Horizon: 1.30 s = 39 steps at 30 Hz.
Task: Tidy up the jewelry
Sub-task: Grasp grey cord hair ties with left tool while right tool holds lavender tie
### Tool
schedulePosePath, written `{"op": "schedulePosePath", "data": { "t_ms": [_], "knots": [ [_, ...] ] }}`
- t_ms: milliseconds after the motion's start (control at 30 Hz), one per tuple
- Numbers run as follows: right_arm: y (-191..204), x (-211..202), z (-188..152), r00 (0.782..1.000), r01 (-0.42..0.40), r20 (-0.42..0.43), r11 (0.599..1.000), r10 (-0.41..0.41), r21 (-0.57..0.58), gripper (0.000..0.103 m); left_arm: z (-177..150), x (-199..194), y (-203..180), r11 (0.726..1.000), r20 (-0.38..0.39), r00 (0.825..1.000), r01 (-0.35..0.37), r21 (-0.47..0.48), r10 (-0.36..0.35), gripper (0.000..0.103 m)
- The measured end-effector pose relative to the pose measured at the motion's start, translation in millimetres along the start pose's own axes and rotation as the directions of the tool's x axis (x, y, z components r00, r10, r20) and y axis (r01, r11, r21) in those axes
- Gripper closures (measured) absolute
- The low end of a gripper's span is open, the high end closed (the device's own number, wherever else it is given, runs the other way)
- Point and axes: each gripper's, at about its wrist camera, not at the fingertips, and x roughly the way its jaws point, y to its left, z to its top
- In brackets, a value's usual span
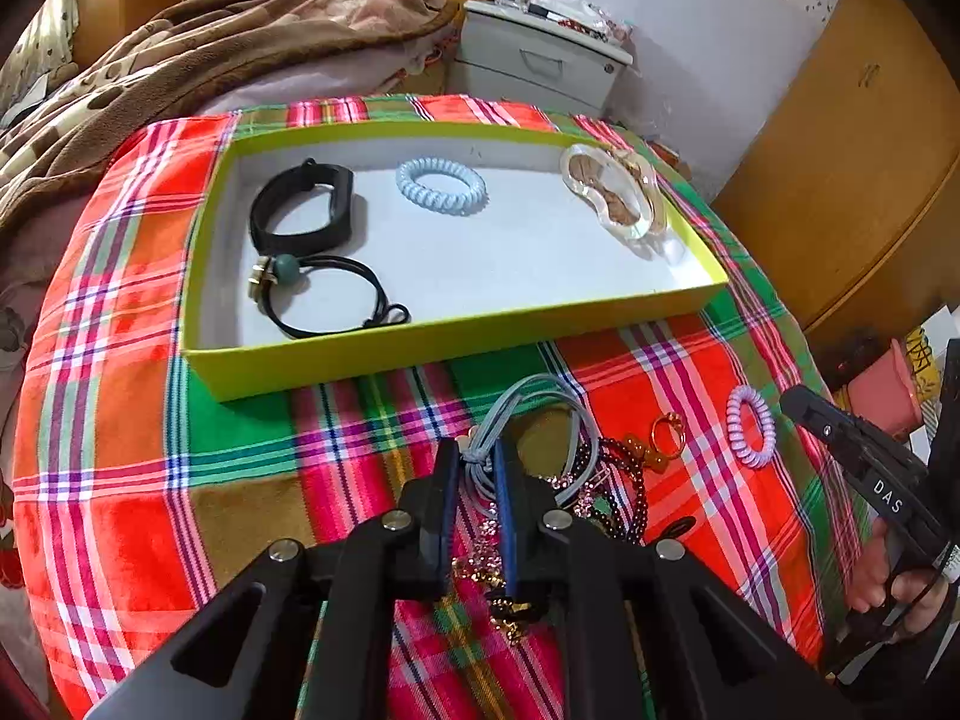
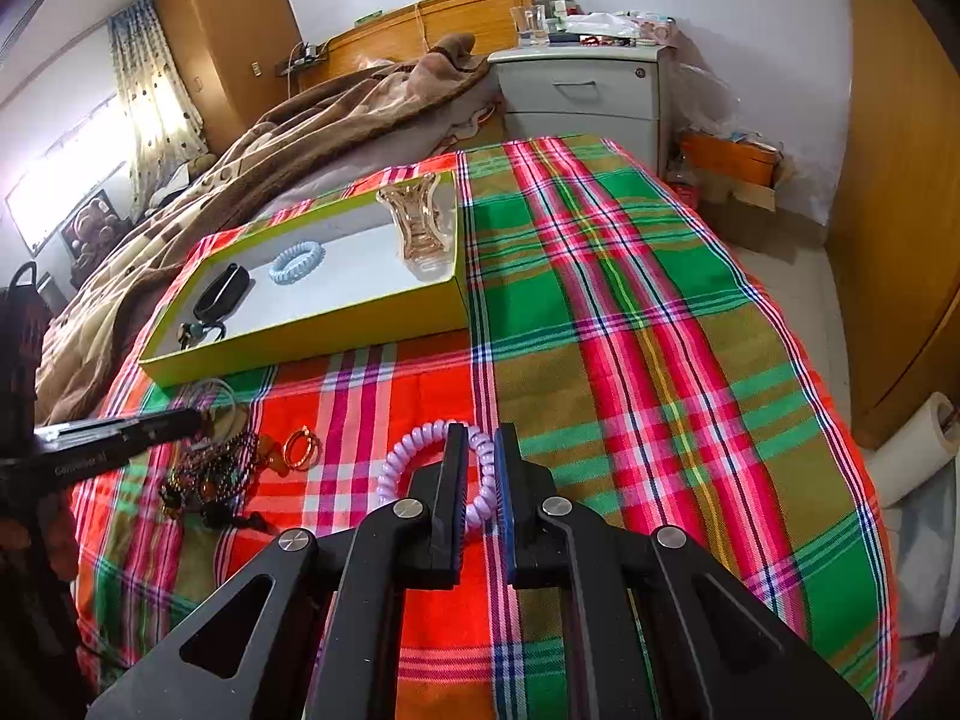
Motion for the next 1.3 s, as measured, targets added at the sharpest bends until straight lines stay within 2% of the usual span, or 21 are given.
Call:
{"op": "schedulePosePath", "data": {
  "t_ms": [67, 167, 300, 433, 467, 500, 567, 933, 1033, 1300],
  "knots": [
    [-1.4, 1.2, -1.4, 1.000, 0.001, -0.013, 1.000, -0.001, -0.006, 0.091, 0.2, -5.3, 2.5, 1.000, 0.017, 1.000, -0.001, -0.013, 0.001, 0.091],
    [0.1, 6.9, -3.6, 0.999, 0.001, -0.050, 1.000, -0.002, -0.025, 0.077, 0.1, -14.2, 5.2, 1.000, 0.043, 0.999, 0.004, -0.024, -0.003, 0.091],
    [6.1, 14.0, -7.0, 0.996, 0.003, -0.084, 0.999, -0.007, -0.049, 0.076, 1.9, -20.4, 6.1, 0.999, 0.061, 0.998, 0.006, -0.031, -0.004, 0.091],
    [9.9, 15.9, -8.5, 0.996, 0.037, -0.084, 0.997, -0.043, -0.072, 0.076, 2.6, -26.3, 9.9, 0.999, 0.075, 0.997, 0.007, -0.045, -0.003, 0.091],
    [9.9, 16.1, -8.8, 0.996, 0.040, -0.081, 0.997, -0.046, -0.070, 0.079, 2.2, -28.1, 11.0, 0.999, 0.077, 0.997, 0.007, -0.045, -0.003, 0.091],
    [9.3, 16.2, -8.6, 0.996, 0.048, -0.077, 0.996, -0.054, -0.068, 0.089, 1.9, -29.5, 12.0, 0.999, 0.079, 0.997, 0.009, -0.049, -0.006, 0.091],
    [7.1, 15.7, -8.0, 0.995, 0.057, -0.076, 0.997, -0.061, -0.059, 0.092, 2.3, -33.6, 13.5, 0.998, 0.087, 0.996, 0.024, -0.056, -0.019, 0.091],
    [1.8, 0.8, -3.8, 0.998, 0.055, -0.025, 0.998, -0.055, -0.027, 0.093, 4.6, -52.2, 10.7, 0.995, 0.127, 0.989, 0.081, -0.062, -0.073, 0.091],
    [3.0, -2.1, -3.9, 0.999, 0.047, -0.014, 0.999, -0.048, -0.024, 0.093, 7.3, -57.9, 7.3, 0.988, 0.137, 0.982, 0.141, -0.062, -0.131, 0.091],
    [3.8, -5.4, -3.9, 0.999, 0.043, -0.002, 0.999, -0.043, -0.020, 0.093, 7.5, -64.1, -2.8, 0.989, 0.153, 0.980, 0.138, -0.048, -0.129, 0.091]
  ]
}}
